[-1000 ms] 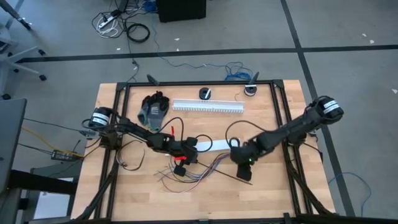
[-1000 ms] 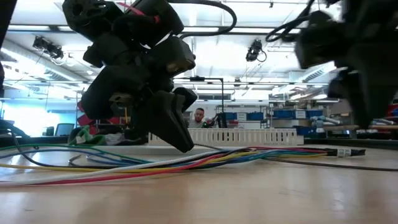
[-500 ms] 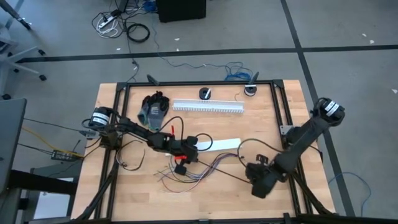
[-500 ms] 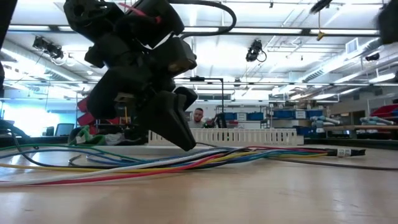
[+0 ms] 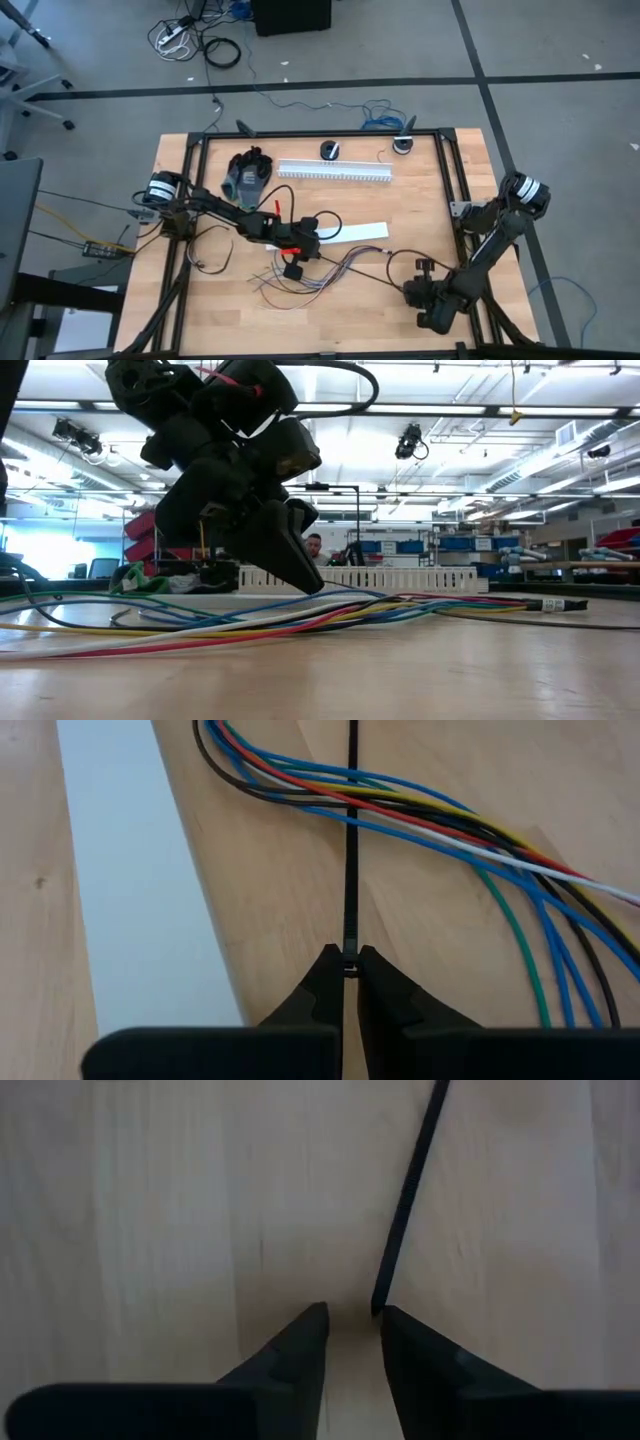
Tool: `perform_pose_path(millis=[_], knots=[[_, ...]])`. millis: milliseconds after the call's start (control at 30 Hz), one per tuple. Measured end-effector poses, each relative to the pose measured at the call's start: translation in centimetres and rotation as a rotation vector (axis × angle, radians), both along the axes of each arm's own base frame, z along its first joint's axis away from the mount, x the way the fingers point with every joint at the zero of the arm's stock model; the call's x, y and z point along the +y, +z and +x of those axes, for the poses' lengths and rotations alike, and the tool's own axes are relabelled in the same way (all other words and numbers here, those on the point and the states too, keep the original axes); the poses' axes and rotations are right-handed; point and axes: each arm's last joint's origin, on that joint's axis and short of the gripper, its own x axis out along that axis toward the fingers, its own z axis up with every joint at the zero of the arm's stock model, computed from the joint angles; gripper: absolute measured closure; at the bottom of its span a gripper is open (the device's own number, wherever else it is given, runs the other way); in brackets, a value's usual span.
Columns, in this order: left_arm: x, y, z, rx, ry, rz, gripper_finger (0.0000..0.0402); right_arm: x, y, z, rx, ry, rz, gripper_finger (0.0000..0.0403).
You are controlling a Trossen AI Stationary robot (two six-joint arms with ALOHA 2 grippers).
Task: Ziptie cables
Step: Wrap the black zip tie around the cables
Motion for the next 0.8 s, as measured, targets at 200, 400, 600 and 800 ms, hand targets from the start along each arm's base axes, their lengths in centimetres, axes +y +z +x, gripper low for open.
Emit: perform_pose_path(millis=[200,400,600,800], knots=[[0.0,-0.1,-0.1,0.010,0.001,0.000,0.0401,0.0,-0.5,0.1,-0.014,-0.051,-0.017,0.0328],[0.0,-0.1,-0.1,0.019,-0.005,-0.004,0.0401,-0.5,0.1,0.1,-0.034,-0.071,-0.023,0.0331],[0.0,-0.1,-0.1,0.019,-0.005,-0.005,0.0401,-1.2,1.1,0.7,-0.078,-0.145,0.018,0.0331],[0.0,-0.1,-0.1,0.016,-0.007,-0.003,0.0401,-1.1,1.4,0.9,-0.030,-0.144,0.098,0.0331]])
